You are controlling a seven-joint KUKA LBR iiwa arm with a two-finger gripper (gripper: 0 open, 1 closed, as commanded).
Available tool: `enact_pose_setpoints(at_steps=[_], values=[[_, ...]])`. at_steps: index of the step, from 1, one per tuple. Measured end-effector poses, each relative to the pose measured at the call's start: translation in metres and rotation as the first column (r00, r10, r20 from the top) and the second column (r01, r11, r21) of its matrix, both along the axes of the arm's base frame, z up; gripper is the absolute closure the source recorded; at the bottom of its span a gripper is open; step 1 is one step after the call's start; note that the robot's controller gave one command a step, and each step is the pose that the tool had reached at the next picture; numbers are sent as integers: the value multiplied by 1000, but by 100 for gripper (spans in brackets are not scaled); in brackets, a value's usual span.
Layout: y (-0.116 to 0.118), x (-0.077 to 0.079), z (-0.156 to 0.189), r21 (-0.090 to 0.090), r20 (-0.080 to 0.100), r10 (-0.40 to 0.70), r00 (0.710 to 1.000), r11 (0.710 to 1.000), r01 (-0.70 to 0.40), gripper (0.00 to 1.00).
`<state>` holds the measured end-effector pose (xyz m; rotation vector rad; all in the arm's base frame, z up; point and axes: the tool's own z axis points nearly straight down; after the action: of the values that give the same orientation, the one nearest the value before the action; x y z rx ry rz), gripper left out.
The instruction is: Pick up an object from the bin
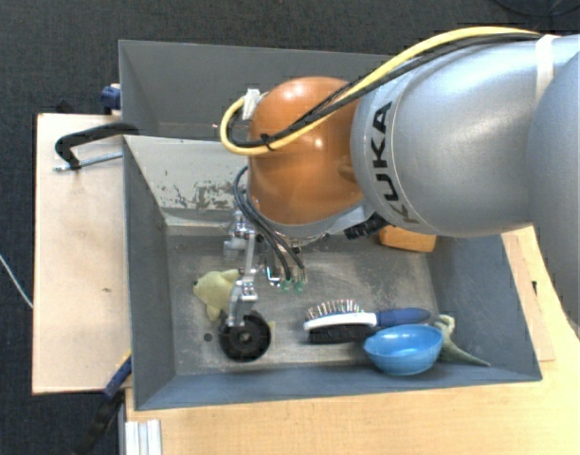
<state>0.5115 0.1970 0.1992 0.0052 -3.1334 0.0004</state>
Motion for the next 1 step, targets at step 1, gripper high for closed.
enact_pose_setpoints(at_steps=[1], values=[[-22,34,-105,6,25,213,977,977,-214,0]])
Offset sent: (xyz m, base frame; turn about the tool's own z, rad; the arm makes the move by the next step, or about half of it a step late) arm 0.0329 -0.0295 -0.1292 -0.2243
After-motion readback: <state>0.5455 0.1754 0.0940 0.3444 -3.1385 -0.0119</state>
